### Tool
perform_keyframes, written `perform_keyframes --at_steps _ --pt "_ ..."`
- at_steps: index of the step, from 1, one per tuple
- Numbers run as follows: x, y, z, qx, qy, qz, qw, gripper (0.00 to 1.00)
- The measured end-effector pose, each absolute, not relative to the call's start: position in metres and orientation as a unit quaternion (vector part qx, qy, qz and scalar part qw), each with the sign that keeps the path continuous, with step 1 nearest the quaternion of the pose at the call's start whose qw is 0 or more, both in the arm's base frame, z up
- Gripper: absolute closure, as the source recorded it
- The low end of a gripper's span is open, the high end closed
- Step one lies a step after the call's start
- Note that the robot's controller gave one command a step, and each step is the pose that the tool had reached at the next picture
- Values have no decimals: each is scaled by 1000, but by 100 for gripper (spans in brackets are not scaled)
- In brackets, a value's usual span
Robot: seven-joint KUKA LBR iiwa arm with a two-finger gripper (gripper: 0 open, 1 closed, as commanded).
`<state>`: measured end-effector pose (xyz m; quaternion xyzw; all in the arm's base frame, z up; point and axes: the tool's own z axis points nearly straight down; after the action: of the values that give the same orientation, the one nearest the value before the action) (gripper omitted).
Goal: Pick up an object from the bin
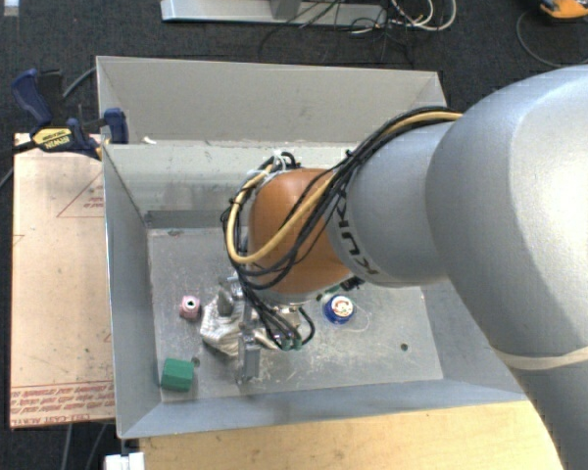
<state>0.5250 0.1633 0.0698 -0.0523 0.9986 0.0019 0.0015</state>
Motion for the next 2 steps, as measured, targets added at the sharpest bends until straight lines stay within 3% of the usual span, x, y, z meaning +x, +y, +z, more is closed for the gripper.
perform_keyframes --at_steps 1,2 --pt "523 168 68 35 999 2 0 100" --pt "523 168 68 35 999 2 0 100"
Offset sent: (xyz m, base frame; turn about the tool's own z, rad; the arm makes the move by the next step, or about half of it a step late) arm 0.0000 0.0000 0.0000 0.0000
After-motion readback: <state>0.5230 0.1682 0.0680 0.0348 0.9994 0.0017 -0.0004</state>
